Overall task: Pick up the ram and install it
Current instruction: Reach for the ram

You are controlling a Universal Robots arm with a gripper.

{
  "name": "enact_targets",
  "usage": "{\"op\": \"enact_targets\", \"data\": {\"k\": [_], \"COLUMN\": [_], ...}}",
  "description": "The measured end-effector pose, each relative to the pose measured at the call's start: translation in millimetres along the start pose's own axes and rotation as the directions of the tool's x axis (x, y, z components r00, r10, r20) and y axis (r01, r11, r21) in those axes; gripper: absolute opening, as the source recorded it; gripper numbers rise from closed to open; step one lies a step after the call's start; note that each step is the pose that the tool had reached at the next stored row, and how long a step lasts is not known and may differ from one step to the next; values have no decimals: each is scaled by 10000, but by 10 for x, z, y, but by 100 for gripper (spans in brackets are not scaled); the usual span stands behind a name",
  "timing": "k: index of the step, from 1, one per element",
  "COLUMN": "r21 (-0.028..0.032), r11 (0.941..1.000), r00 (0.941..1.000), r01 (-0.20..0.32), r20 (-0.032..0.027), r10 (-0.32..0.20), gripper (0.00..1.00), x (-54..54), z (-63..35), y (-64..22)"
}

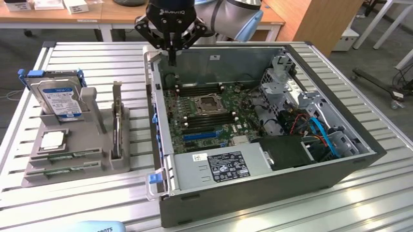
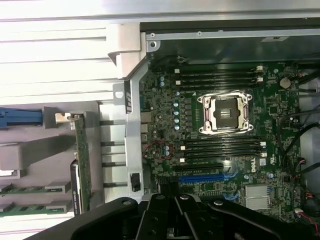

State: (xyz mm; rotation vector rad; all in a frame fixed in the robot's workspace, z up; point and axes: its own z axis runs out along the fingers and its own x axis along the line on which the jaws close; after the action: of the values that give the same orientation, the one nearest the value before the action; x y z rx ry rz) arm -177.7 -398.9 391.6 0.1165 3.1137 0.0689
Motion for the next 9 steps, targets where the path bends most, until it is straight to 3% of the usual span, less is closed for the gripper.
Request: {"op": "enact_targets", "data": {"k": [9], "r21": [1], "r11": [10000], "r00": [10000], "r01": [-1], "r20": [0], "r10": [1], "gripper": [10], "x": [170], "z": [-2], "y": [-13]}}
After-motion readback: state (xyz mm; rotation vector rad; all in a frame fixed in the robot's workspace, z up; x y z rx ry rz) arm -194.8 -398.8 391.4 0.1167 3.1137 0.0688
